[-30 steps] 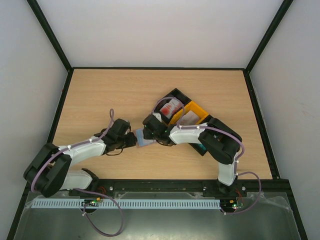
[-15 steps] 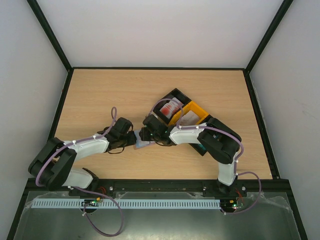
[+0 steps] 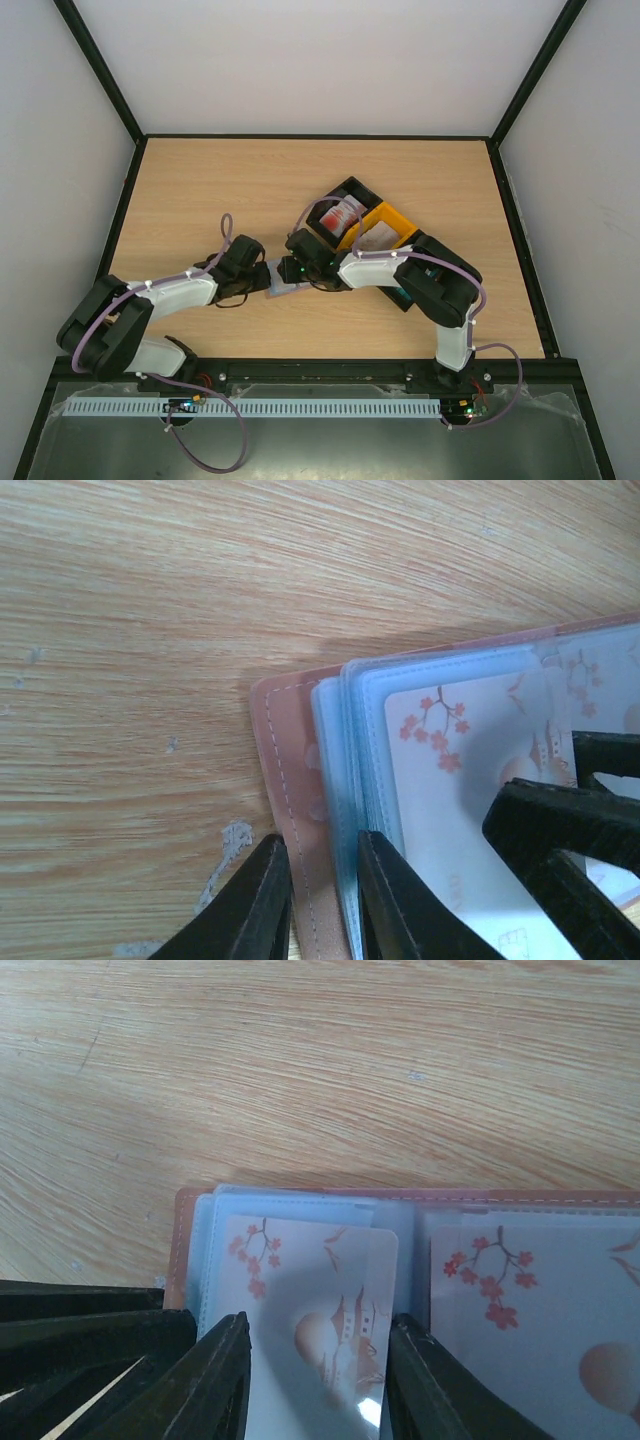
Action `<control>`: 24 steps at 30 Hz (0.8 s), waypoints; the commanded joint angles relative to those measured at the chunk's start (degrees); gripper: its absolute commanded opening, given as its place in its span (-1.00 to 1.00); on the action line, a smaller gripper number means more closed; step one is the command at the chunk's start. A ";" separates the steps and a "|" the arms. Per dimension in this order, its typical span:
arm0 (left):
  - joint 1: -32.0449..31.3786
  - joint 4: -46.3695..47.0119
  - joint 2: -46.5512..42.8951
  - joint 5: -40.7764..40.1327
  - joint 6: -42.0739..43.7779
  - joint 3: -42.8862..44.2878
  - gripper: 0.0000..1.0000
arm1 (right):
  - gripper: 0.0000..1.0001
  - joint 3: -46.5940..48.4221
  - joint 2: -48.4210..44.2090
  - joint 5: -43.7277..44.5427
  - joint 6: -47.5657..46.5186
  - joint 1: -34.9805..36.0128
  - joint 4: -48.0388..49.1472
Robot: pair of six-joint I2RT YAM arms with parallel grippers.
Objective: Put the credit cards into the card holder
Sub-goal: Insert the credit card into the card holder.
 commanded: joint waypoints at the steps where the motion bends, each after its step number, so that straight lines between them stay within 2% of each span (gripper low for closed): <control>1: 0.01 -1.76 0.14 -0.79 0.68 -1.27 -0.60 | -0.23 1.82 1.15 -1.39 -3.39 1.40 -1.61; 7: -0.08 -3.91 -2.81 -3.29 0.03 -0.89 -0.63 | -0.14 0.80 -2.93 7.46 -2.38 1.44 -4.77; 10: -0.06 -5.37 -6.03 -4.92 -0.80 -0.71 -0.63 | -0.34 1.84 -3.85 9.59 -1.75 1.42 -7.35; 14: -0.11 -5.51 -10.54 -5.15 -1.65 -1.35 -0.61 | -0.45 3.08 -2.93 8.83 -1.53 1.48 -9.76; 19: -0.04 -1.13 -14.38 -1.55 -3.48 -3.47 -0.55 | -0.63 3.75 -0.88 5.64 -1.22 1.48 -11.45; 24: -0.07 2.65 -14.11 1.78 -4.53 -5.00 -0.51 | -0.76 2.28 -0.60 3.86 -0.53 1.43 -11.75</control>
